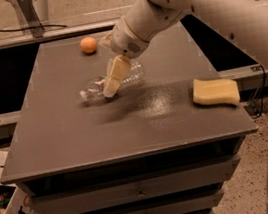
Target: Knock water bottle over
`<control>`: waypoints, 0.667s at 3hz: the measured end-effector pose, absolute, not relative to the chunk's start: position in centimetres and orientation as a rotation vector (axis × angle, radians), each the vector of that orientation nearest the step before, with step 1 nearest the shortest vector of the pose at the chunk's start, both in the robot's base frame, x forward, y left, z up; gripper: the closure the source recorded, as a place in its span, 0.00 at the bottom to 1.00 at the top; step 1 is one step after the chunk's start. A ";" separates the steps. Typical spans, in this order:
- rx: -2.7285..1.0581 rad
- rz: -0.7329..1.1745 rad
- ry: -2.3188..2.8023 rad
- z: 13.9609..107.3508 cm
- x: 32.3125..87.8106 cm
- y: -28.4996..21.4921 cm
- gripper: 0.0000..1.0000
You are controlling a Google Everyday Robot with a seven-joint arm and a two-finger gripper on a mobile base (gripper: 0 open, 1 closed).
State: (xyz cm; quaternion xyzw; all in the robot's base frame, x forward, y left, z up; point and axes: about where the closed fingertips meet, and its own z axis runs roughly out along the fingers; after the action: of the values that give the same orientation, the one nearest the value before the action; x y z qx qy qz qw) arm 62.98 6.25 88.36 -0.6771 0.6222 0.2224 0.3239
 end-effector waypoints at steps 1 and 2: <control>-1.569 0.672 1.598 89.5 62.9 3.7 0.00; -1.527 0.682 1.601 90.1 62.8 2.7 0.00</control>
Offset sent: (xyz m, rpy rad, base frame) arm -0.0013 -0.0230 0.0108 0.1646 0.0037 -0.0781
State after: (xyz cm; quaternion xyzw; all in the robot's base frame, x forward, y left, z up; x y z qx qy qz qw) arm 62.80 2.69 90.09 -0.6042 0.6333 0.2697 0.4016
